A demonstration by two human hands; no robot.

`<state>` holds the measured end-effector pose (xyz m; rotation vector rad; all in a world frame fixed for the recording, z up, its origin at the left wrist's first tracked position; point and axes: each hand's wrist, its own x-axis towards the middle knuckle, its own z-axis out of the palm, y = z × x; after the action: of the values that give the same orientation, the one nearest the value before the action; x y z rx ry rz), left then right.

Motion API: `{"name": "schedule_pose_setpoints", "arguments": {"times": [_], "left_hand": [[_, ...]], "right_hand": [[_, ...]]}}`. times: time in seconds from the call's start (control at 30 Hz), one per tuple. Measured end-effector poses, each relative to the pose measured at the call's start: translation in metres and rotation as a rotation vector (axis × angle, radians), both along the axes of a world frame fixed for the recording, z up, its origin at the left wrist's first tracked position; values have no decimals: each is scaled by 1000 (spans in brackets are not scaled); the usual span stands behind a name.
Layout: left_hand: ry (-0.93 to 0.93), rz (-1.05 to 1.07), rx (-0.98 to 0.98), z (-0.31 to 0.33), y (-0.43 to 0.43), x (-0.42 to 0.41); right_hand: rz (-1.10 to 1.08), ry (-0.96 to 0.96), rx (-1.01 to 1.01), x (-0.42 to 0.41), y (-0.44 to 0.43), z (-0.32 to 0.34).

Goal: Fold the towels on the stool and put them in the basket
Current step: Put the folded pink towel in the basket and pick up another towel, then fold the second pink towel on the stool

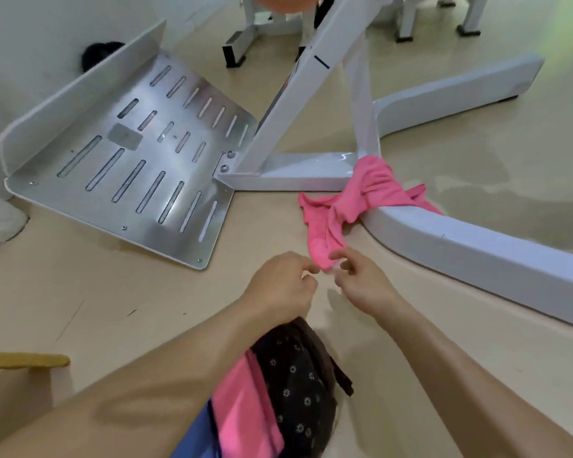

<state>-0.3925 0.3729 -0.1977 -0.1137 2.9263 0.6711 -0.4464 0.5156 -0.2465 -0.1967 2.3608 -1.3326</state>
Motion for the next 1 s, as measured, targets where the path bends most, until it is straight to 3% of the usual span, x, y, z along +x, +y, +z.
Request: {"name": "schedule_pose_setpoints", "arguments": {"times": [0.1,0.27,0.37,0.5,0.6,0.67,0.73,0.83,1.0], "left_hand": [[-180,-165,-115,-30,19,-41],[-514,-509,-579,-84,22,-87],[-601,-495,-592,-100,18,-97],[-549,-328,-365,-96,9,-92],[-220,-123,-132,-67,0,-85],[14,85,171,-38,1,-78],[91,242,536,-6,0,-69],[173,338,910,51,-11,-49],[284,321,1176,132,-39,8]], "right_hand": [[210,147,336,-24,-1,-46],[250,222,402,-32,0,-100],[251,488,493,-25,-6,-109],[313,533,604,-24,-16,-113],[233,423,571,-20,-14,-107],[227,329,521,-21,-12,-99],[192,232,361,-22,-8,-89],[-15,130,-146,-18,-5,-61],[-224,444,-427,10,-30,44]]}}
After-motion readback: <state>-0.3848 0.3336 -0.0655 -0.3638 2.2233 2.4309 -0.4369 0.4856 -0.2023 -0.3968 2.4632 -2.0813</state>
